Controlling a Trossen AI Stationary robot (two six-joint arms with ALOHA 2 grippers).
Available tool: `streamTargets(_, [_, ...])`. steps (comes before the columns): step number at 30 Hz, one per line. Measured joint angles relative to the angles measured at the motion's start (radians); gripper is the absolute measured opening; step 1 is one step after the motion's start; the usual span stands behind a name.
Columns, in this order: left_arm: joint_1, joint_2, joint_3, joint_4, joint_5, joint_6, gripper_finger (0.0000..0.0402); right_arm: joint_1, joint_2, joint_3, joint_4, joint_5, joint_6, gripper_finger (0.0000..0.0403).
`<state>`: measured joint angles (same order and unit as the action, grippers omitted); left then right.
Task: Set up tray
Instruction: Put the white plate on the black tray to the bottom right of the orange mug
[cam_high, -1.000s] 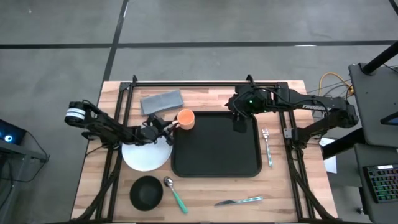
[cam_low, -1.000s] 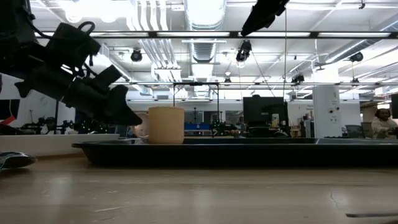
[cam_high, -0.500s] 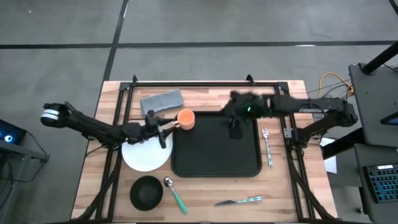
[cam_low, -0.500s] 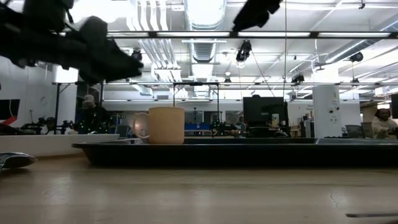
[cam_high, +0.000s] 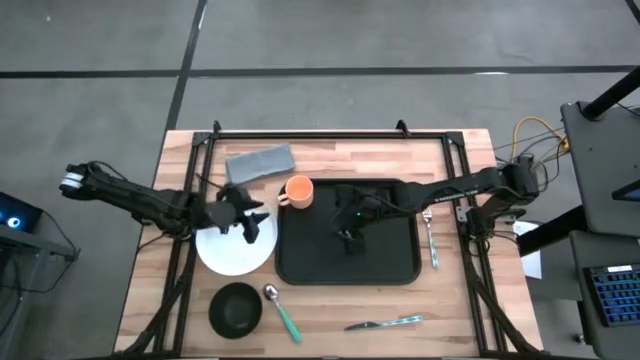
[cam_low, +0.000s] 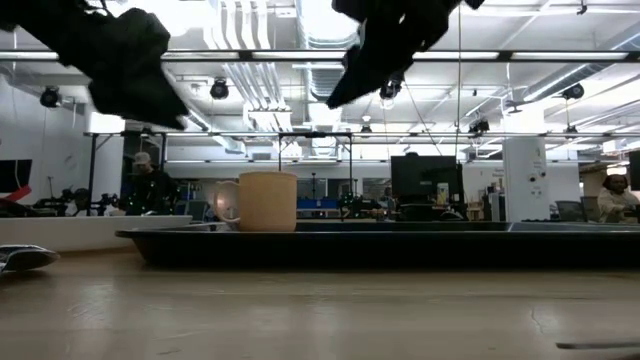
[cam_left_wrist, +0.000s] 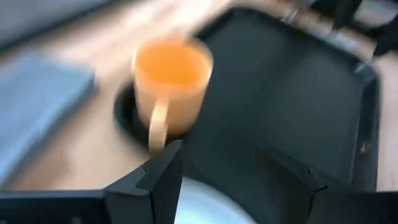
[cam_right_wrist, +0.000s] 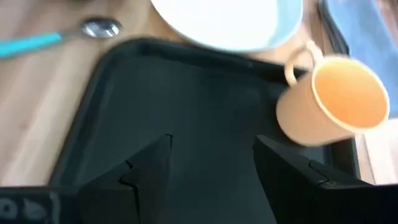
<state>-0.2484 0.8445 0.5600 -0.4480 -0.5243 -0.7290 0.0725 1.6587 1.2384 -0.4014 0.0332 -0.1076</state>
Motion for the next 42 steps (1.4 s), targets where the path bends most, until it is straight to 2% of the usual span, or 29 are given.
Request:
streamTargets(4, [-0.093,0.107,0.079,-0.202,0.033,-0.291,0.0177,-0.005,-0.01,-0.002,-0.032,0.062,-0.026,0.0216])
streamTargets(8, [-0.179,0.229,0.148,-0.228,0.092,-0.479,0.0177,-0.027,-0.056,0.001,-0.034,0.078,-0.055,0.0215])
streamTargets(13, [-0.238,0.414,0.263,-0.261,0.093,-0.589,0.0177,-0.057,-0.125,0.001,-0.045,0.08,-0.035,0.0215])
streamTargets(17, [-0.247,0.567,0.35,-0.359,0.09,-0.655,0.0177,-0.065,-0.164,0.001,-0.078,0.068,-0.027,0.0215])
streamTargets(22, [-0.262,0.699,0.384,-0.38,0.148,-0.695,0.0177,-0.063,-0.197,0.001,-0.104,0.058,-0.025,0.0215])
streamTargets(28, [-0.302,0.72,0.356,-0.269,0.168,-0.756,0.0177,-0.063,-0.218,0.0,-0.129,0.014,0.001,0.0215])
streamTargets(36, [-0.319,0.722,0.308,-0.262,0.168,-0.81,0.0177,-0.023,-0.22,0.0,-0.17,0.01,0.015,0.0215])
streamTargets(42, [-0.319,0.722,0.258,-0.162,0.167,-0.822,0.0177,0.019,-0.22,0.0,-0.171,0.009,0.019,0.0215])
